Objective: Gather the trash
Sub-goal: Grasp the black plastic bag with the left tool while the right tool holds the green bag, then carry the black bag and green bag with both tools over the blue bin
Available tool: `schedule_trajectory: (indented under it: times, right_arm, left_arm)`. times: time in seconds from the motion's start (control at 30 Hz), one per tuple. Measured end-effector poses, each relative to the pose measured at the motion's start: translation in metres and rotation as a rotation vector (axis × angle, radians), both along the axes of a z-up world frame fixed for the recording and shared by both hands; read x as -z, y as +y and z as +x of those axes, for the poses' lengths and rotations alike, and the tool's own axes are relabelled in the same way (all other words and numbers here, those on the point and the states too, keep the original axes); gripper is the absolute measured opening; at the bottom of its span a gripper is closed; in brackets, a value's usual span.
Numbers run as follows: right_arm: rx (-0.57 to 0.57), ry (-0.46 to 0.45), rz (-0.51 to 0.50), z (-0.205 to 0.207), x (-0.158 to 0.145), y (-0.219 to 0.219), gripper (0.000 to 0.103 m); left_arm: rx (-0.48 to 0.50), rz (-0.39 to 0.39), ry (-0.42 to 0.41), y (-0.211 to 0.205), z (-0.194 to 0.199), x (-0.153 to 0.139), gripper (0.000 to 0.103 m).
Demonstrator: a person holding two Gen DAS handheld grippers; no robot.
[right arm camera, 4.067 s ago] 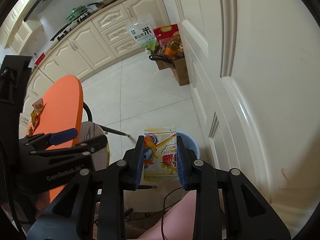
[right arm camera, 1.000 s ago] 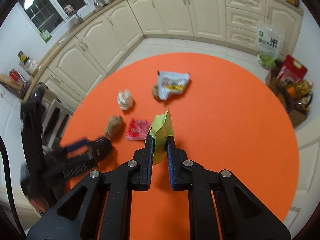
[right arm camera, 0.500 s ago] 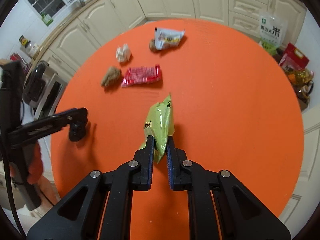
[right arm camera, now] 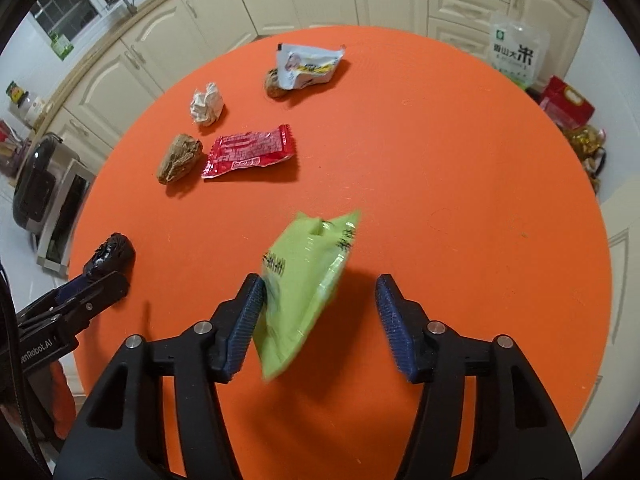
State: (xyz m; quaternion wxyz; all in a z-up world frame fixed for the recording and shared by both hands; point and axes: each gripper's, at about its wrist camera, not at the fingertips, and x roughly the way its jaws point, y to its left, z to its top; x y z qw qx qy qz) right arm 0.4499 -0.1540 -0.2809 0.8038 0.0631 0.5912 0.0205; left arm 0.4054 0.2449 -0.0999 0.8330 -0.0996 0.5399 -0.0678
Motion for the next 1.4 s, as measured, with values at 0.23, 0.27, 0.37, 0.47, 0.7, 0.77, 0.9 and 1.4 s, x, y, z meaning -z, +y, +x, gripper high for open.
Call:
schedule_trajectory:
  times: [0.23,0.27,0.37,0.47,0.7,0.77,0.9,1.4]
  right_arm:
    - [-0.001,-0.029,-0.042,0.000,-0.002,0.011,0.030]
    - [0.003,-0.029,-0.015,-0.002,-0.004,0.009,0.028]
    - [0.008,-0.037,-0.030,-0.008,-0.007,0.006,0.027]
    - [0.019,-0.038,0.008,-0.018,-0.011,-0.002,0.027]
    - [0.056,-0.093,-0.001,-0.055,-0.038,-0.024,0.027]
    - [0.075,-0.110,-0.022,-0.064,-0.045,-0.033,0.027]
    - [0.119,-0.152,-0.031,-0.094,-0.062,-0.054,0.027]
    - [0.410,-0.217,-0.055,-0.226,-0.094,-0.182,0.028]
  left_arm:
    - [-0.017,0.016,-0.003,0.011,-0.011,-0.003,0.028]
    - [-0.019,0.009,0.000,0.012,-0.013,-0.004,0.028]
    - [-0.024,0.013,0.004,0.017,-0.023,-0.006,0.028]
    - [-0.011,0.017,0.002,0.005,-0.028,-0.006,0.028]
    - [0.055,0.032,-0.024,-0.032,-0.042,-0.012,0.028]
    - [0.071,0.045,-0.037,-0.043,-0.050,-0.017,0.028]
    - [0.126,0.058,-0.058,-0.070,-0.068,-0.026,0.028]
    - [0.457,0.090,-0.130,-0.239,-0.157,-0.056,0.028]
